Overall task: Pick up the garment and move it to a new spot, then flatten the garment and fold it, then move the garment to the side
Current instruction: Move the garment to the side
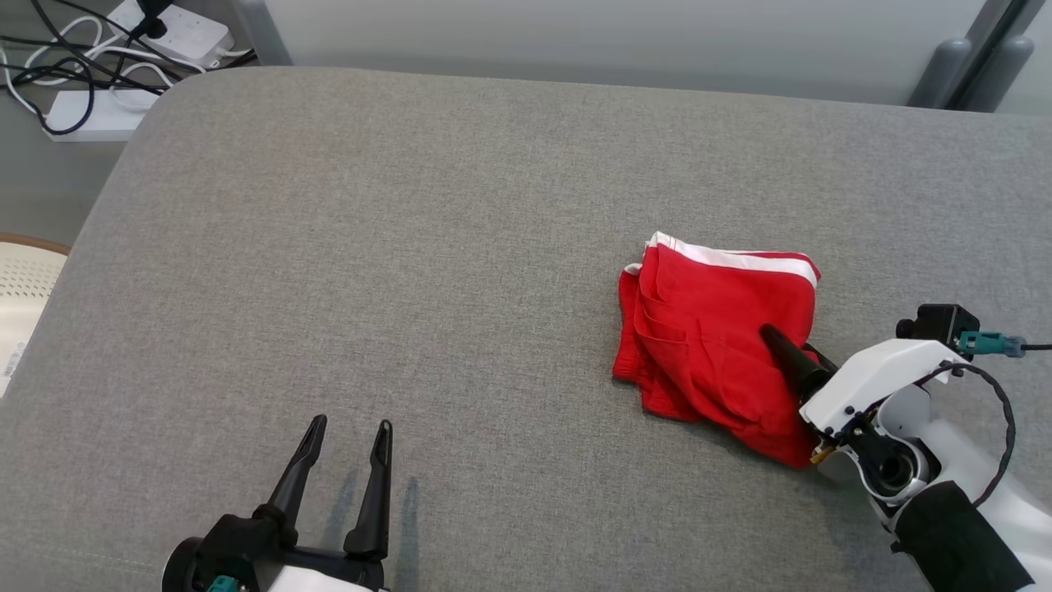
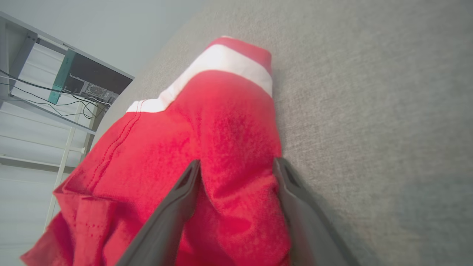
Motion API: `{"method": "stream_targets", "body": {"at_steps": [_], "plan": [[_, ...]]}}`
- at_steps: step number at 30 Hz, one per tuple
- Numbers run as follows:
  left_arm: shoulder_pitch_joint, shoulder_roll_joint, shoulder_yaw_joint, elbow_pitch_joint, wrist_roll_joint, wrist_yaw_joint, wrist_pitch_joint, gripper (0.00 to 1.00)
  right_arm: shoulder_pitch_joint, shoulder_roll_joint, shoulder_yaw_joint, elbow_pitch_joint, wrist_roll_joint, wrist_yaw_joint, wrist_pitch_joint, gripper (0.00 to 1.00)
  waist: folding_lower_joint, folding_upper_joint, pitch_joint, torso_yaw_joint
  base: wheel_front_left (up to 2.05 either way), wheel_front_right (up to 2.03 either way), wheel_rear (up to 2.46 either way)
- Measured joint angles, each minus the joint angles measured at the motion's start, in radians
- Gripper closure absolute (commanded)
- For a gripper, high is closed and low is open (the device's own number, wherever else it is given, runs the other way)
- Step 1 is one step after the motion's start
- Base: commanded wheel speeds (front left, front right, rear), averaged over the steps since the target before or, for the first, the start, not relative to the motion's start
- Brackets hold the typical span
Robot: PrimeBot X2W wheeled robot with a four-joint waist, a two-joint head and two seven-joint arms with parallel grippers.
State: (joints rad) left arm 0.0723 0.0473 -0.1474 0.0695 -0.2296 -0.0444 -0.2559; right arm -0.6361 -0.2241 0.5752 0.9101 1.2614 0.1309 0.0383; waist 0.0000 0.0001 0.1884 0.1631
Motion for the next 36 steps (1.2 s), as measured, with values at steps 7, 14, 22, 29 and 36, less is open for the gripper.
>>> {"method": "stream_targets", "body": {"at_steps": [7, 14, 22, 29, 36], "plan": [[-0.002, 0.000, 0.002, 0.017, -0.008, -0.009, 0.000, 0.00, -0.009, -0.022, 0.081, -0.027, 0.021, 0.000, -0.009, 1.00, 0.0000, 0.0000, -0.002, 0.017, 0.00, 0.00, 0.00], [-0.002, 0.000, 0.013, 0.028, -0.008, -0.012, 0.000, 0.00, -0.058, -0.053, 0.186, -0.047, -0.041, 0.000, -0.138, 1.00, 0.0000, 0.0000, -0.015, 0.005, 0.00, 0.00, 0.00], [-0.002, 0.000, 0.015, 0.032, -0.008, -0.018, 0.000, 0.00, -0.200, -0.062, 0.326, -0.053, -0.130, 0.000, -0.203, 1.00, 0.0000, 0.0000, -0.020, -0.022, 0.00, 0.00, 0.00], [-0.019, 0.000, 0.019, 0.038, -0.008, -0.025, 0.000, 0.00, -0.236, -0.061, 0.388, -0.028, -0.127, 0.000, -0.218, 1.00, 0.0000, 0.0000, -0.011, -0.047, 0.00, 0.00, 0.00], [-0.037, 0.000, 0.036, 0.044, 0.003, -0.044, 0.000, 0.00, -0.257, -0.060, 0.419, -0.021, -0.095, 0.000, -0.245, 1.00, 0.0000, 0.0000, 0.005, -0.109, 0.00, 0.00, 0.00]]}}
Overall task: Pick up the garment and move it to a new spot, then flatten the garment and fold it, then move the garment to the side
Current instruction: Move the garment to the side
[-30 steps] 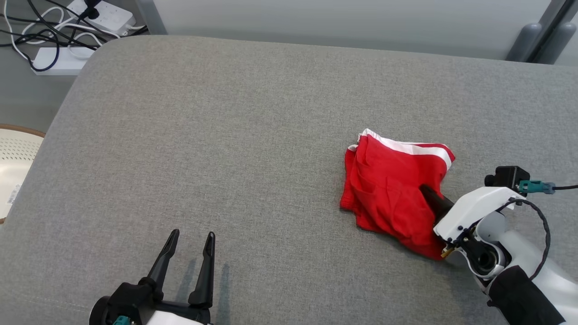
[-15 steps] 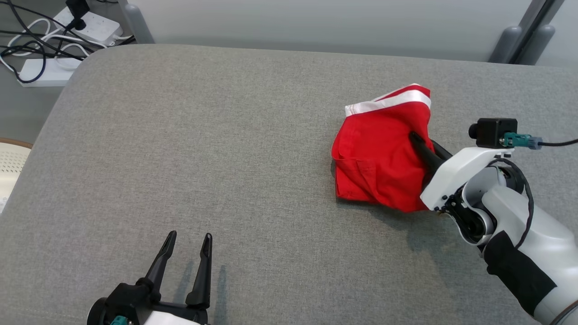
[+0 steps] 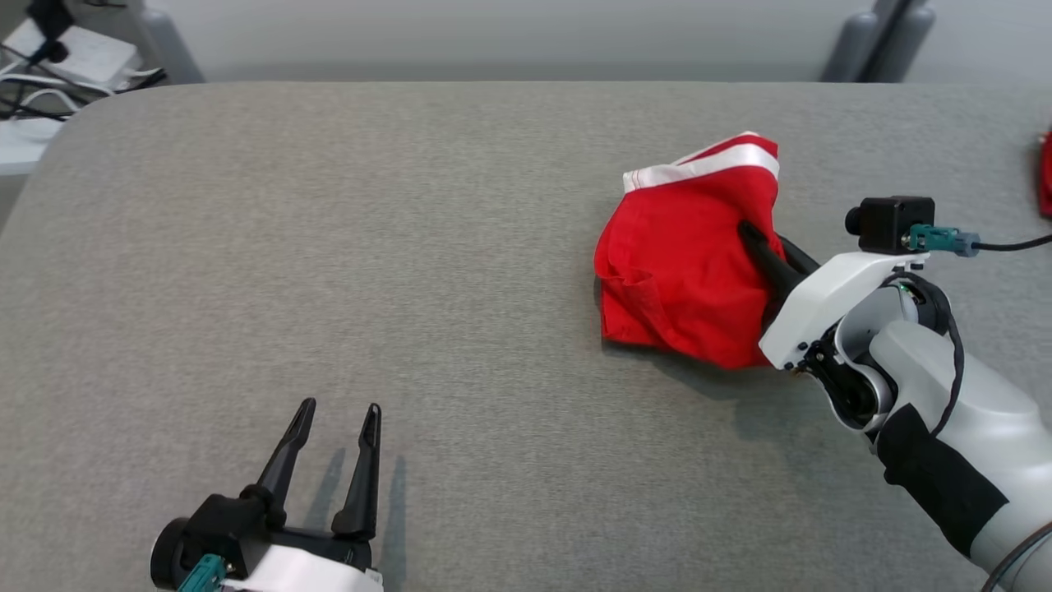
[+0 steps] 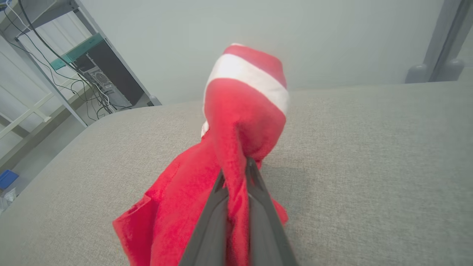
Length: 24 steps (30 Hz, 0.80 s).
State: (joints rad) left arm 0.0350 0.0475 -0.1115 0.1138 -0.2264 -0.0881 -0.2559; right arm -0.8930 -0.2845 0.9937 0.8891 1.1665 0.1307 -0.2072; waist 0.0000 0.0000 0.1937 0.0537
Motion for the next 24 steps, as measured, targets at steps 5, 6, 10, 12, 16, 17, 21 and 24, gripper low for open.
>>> {"method": "stream_targets", "body": {"at_steps": [5, 6, 10, 12, 16, 17, 21, 24], "plan": [[-0.032, -0.001, 0.006, 0.001, 0.019, -0.018, 0.000, 0.00, -0.021, 0.000, 0.013, -0.001, 0.016, 0.000, -0.023, 1.00, 0.0000, 0.0000, 0.013, -0.075, 0.00, 0.00, 0.00], [-0.037, -0.001, 0.009, 0.002, 0.022, -0.018, 0.000, 0.00, -0.021, 0.000, 0.014, -0.001, 0.021, 0.000, -0.024, 1.00, 0.0000, 0.0000, 0.016, -0.092, 0.00, 0.00, 0.00], [-0.054, 0.000, 0.017, 0.002, 0.052, -0.027, 0.000, 0.00, -0.021, 0.003, 0.016, -0.007, 0.031, 0.000, -0.031, 1.00, 0.0000, 0.0000, 0.026, -0.171, 0.00, 0.00, 0.00], [-0.066, 0.000, 0.019, 0.003, 0.061, -0.030, 0.000, 0.00, -0.021, 0.004, 0.015, -0.009, 0.036, 0.000, -0.033, 1.00, 0.0000, 0.0000, 0.032, -0.212, 0.00, 0.00, 0.00], [-0.084, 0.005, 0.020, 0.001, 0.076, -0.034, 0.000, 0.00, -0.021, 0.004, 0.007, -0.013, 0.042, 0.000, -0.040, 1.00, 0.0000, 0.0000, 0.048, -0.299, 0.00, 0.00, 0.00], [-0.086, 0.009, 0.021, -0.001, 0.079, -0.034, 0.000, 0.00, -0.021, 0.004, -0.001, -0.015, 0.046, 0.000, -0.040, 1.00, 0.0000, 0.0000, 0.053, -0.321, 0.00, 0.00, 0.00], [-0.097, 0.027, 0.022, -0.002, 0.086, -0.034, 0.000, 0.00, -0.020, 0.005, -0.046, -0.033, 0.048, 0.000, -0.040, 1.00, 0.0000, 0.0000, 0.076, -0.407, 0.00, 0.00, 0.00], [-0.114, 0.041, 0.029, -0.004, 0.102, -0.034, 0.000, 0.00, -0.018, 0.011, -0.074, -0.038, 0.043, 0.000, -0.040, 1.00, -0.0001, 0.0000, 0.097, -0.465, 0.00, 0.00, 0.00]]}}
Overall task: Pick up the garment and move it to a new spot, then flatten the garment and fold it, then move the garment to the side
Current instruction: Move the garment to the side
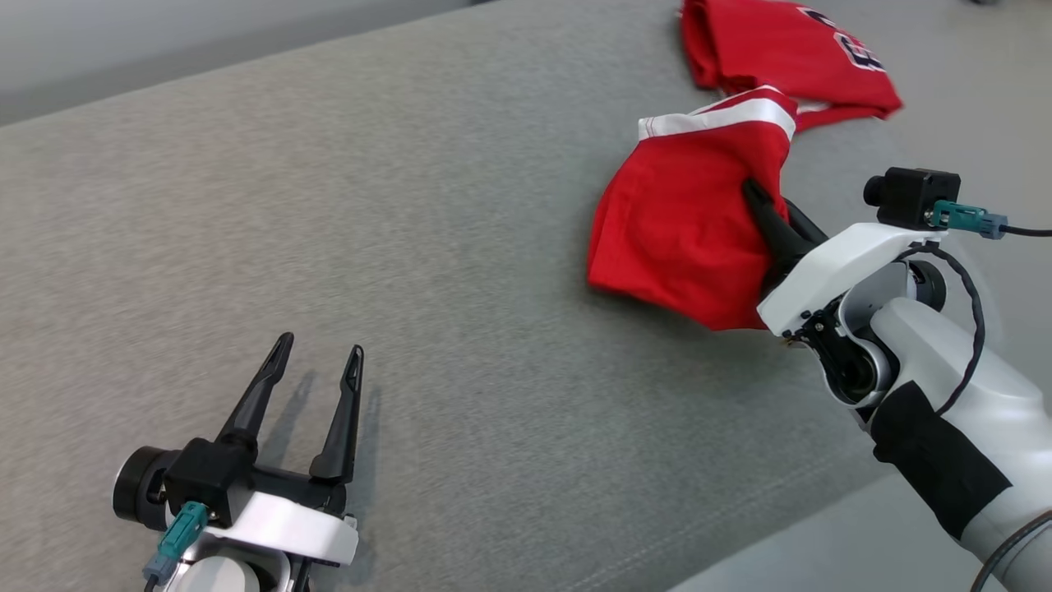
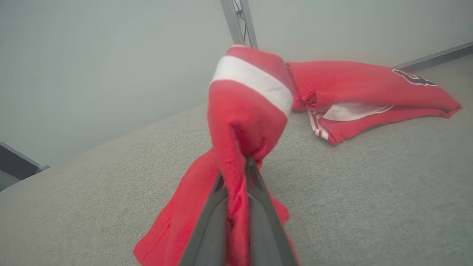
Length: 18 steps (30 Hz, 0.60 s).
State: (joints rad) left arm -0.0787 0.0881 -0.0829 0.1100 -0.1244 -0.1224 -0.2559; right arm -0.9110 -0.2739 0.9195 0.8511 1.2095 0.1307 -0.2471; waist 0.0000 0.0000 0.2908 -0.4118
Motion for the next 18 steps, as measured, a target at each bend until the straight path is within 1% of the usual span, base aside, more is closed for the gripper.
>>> {"method": "stream_targets", "body": {"at_steps": [4, 8, 13, 15, 16, 17, 18], "plan": [[-0.011, 0.012, -0.003, -0.001, 0.012, -0.001, 0.000, 0.00, 0.005, 0.022, -0.037, -0.013, -0.012, 0.000, 0.000, 1.00, 0.0001, 0.0000, 0.029, -0.067, 0.00, 0.00, 0.00], [-0.014, 0.028, -0.016, -0.001, 0.019, -0.001, 0.000, 0.00, 0.024, 0.025, -0.106, -0.028, -0.027, 0.000, 0.000, 1.00, 0.0000, 0.0000, 0.067, -0.098, 0.00, 0.00, 0.00], [-0.030, 0.047, -0.030, -0.020, 0.019, -0.001, 0.000, 0.00, 0.030, 0.061, -0.308, -0.077, -0.012, 0.000, 0.000, 1.00, 0.0000, 0.0000, 0.101, -0.105, 0.00, 0.00, 0.00], [-0.040, 0.054, -0.041, -0.045, 0.020, -0.001, 0.000, 0.00, 0.026, 0.071, -0.389, -0.074, -0.014, 0.000, 0.000, 1.00, 0.0000, 0.0000, 0.111, -0.094, 0.00, 0.00, 0.00], [-0.040, 0.054, -0.041, -0.045, 0.020, -0.001, 0.000, 0.00, 0.026, 0.071, -0.389, -0.074, -0.014, 0.000, 0.000, 1.00, 0.0000, 0.0000, 0.111, -0.094, 0.00, 0.00, 0.00], [-0.046, 0.058, -0.048, -0.055, 0.020, -0.001, 0.000, 0.00, 0.019, 0.077, -0.429, -0.066, -0.015, 0.000, 0.000, 1.00, 0.0000, 0.0000, 0.116, -0.087, 0.00, 0.00, 0.00], [-0.058, 0.065, -0.066, -0.077, 0.019, -0.001, 0.000, 0.00, -0.008, 0.081, -0.492, -0.046, -0.030, 0.000, -0.001, 1.00, 0.0000, 0.0000, 0.126, -0.069, 0.00, 0.00, 0.00]]}}
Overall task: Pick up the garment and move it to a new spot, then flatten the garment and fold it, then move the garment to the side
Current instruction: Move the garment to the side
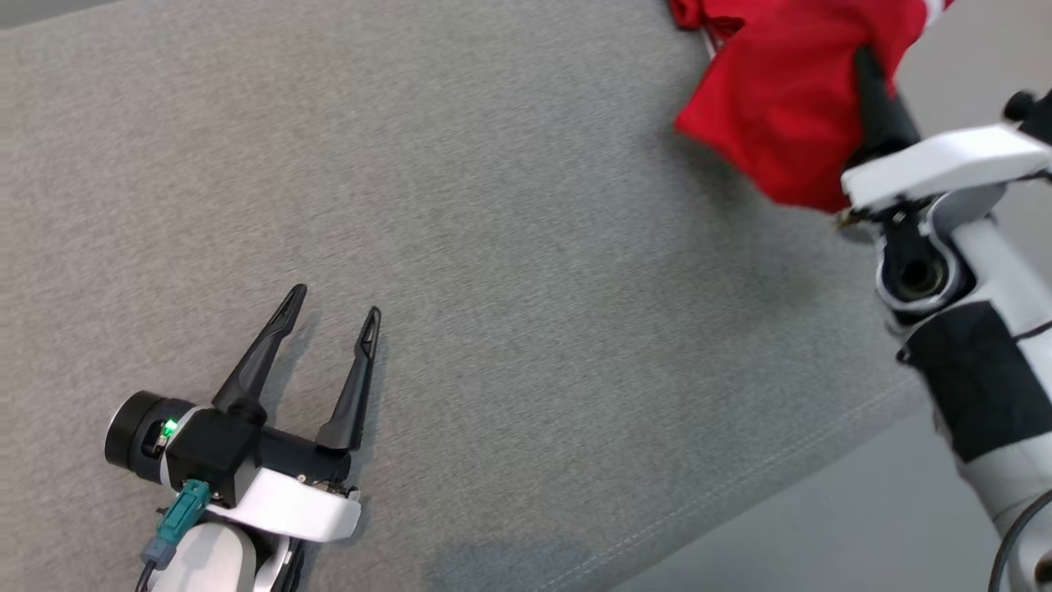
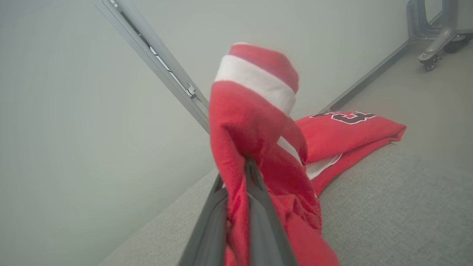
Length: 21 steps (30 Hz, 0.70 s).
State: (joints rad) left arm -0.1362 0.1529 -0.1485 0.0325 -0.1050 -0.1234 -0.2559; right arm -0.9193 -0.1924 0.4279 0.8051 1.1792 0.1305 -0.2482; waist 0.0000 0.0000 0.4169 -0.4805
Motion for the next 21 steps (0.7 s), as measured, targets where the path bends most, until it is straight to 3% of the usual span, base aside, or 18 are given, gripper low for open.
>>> {"method": "stream_targets", "body": {"at_steps": [7, 21], "plan": [[-0.039, 0.026, -0.045, -0.072, 0.001, 0.000, 0.000, 0.00, -0.178, -0.024, -0.152, 0.110, -0.082, 0.000, 0.000, 1.00, 0.0000, 0.0000, 0.047, 0.093, 0.00, 0.00, 0.00], [-0.065, 0.021, -0.077, -0.150, 0.006, 0.000, 0.000, 0.00, -0.501, -0.166, -0.389, 0.288, -0.276, 0.000, -0.004, 1.00, 0.0000, 0.0000, 0.190, 0.343, 0.00, 0.00, 0.00]]}}
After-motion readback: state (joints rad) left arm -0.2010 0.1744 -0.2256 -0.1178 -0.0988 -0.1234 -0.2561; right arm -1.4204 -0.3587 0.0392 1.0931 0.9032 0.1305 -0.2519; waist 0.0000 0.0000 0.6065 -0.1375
